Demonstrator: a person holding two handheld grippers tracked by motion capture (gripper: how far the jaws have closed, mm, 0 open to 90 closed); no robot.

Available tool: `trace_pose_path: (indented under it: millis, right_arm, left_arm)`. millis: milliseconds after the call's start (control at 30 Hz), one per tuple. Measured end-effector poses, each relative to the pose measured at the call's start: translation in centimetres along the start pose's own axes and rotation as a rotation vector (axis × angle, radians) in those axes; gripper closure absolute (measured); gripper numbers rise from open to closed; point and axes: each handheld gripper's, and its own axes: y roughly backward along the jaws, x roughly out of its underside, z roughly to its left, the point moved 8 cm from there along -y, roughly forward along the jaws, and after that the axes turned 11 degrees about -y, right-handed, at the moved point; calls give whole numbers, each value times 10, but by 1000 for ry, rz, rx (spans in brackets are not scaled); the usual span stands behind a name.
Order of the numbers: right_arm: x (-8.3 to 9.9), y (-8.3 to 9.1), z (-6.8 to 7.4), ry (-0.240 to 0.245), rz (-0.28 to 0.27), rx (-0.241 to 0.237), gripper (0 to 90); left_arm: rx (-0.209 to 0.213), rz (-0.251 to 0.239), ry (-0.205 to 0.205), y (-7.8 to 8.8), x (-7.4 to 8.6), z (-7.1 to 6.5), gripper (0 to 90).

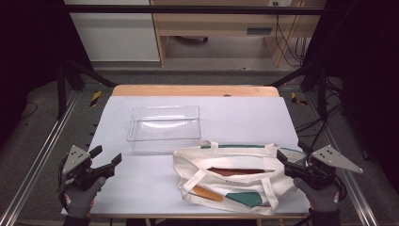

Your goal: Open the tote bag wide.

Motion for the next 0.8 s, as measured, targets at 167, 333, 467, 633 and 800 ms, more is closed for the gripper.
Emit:
trace_pose_path:
  millis: [167, 333, 467, 633, 800]
  right_arm:
    - [-5, 1, 13, 2, -8, -33, 224]
    - [-6, -6, 38, 16, 11, -54, 277]
    - [-2, -16, 58, 26, 37, -105, 296]
    - [9, -29, 77, 59, 102, -121, 299]
    - [16, -33, 87, 49, 119, -144, 300]
  left_arm:
    - [13, -4, -7, -1, -4, -8, 218]
    - [44, -10, -21, -2, -9, -18, 238]
    - [49, -22, -15, -4, -16, -20, 245]
    - [60, -24, -18, -13, -26, -24, 247]
    - [69, -31, -44, -23, -41, -34, 247]
